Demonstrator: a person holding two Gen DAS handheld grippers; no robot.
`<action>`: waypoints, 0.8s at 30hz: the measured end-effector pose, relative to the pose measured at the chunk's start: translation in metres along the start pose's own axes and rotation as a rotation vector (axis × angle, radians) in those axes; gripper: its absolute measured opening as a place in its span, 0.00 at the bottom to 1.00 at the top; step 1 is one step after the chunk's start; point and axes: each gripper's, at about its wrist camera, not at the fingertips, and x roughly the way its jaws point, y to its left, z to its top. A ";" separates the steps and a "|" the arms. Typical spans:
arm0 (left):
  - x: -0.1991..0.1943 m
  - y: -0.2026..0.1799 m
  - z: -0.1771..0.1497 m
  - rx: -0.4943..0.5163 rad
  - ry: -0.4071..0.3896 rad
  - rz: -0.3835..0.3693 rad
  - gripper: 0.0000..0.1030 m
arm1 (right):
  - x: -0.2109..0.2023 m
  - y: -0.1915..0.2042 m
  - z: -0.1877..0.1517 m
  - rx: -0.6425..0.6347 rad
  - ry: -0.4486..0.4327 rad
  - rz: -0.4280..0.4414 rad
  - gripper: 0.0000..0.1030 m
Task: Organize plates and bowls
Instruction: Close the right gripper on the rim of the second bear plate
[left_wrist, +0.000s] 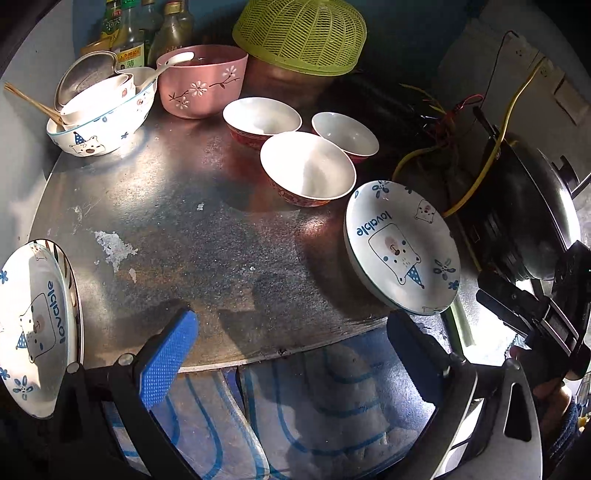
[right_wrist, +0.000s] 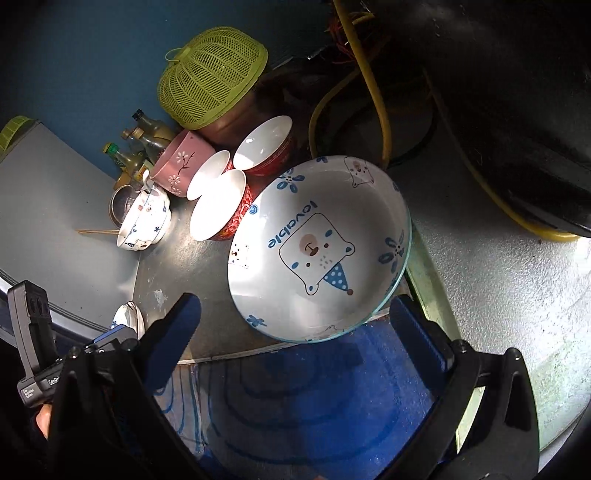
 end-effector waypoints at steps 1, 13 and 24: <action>0.005 -0.004 0.001 0.004 0.007 -0.006 0.99 | -0.002 -0.007 0.000 0.022 -0.017 -0.001 1.00; 0.075 -0.034 0.028 0.021 0.075 -0.119 0.81 | 0.011 -0.046 0.015 0.115 -0.111 -0.079 0.56; 0.127 -0.039 0.056 0.006 0.118 -0.154 0.32 | 0.047 -0.042 0.024 0.102 -0.107 -0.185 0.20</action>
